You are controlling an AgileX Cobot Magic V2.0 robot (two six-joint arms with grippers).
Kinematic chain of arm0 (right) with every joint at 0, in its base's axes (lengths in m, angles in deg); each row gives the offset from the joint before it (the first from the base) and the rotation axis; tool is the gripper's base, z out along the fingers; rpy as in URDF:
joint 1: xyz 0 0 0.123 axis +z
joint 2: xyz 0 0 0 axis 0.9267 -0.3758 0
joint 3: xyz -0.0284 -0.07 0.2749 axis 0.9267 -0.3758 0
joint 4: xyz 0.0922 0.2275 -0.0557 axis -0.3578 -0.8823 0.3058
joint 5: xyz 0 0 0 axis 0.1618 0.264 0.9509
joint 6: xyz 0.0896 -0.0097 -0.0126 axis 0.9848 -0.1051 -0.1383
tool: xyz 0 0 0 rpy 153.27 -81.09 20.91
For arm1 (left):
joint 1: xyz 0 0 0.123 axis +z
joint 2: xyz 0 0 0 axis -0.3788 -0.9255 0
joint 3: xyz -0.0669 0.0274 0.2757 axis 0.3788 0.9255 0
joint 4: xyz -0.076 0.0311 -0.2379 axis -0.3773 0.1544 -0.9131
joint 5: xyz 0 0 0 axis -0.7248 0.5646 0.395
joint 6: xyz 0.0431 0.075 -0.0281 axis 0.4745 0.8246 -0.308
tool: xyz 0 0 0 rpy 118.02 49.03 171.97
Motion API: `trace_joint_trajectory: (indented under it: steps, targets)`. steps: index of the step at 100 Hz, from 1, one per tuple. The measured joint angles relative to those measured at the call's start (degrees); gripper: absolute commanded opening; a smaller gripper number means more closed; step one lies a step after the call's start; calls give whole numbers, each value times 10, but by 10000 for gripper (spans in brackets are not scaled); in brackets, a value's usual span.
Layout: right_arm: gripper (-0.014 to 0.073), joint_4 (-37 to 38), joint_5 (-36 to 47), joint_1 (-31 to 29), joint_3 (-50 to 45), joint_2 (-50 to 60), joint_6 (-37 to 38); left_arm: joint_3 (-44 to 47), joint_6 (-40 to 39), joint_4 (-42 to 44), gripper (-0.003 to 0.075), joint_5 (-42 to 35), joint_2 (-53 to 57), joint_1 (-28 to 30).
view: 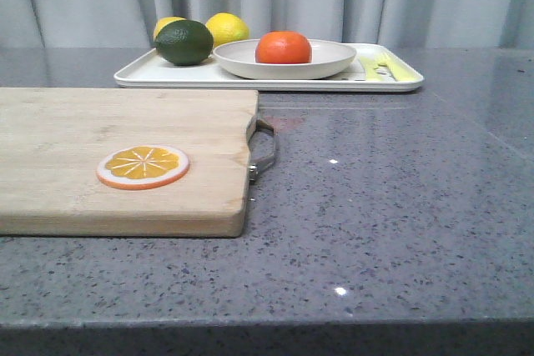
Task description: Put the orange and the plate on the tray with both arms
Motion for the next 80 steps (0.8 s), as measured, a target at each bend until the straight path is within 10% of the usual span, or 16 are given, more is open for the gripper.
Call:
trace_joint_trajectory:
  steps: [80]
  targets:
    - [-67,0,0,0,-1,0,0,9,-41,53,-20,-23,0,5]
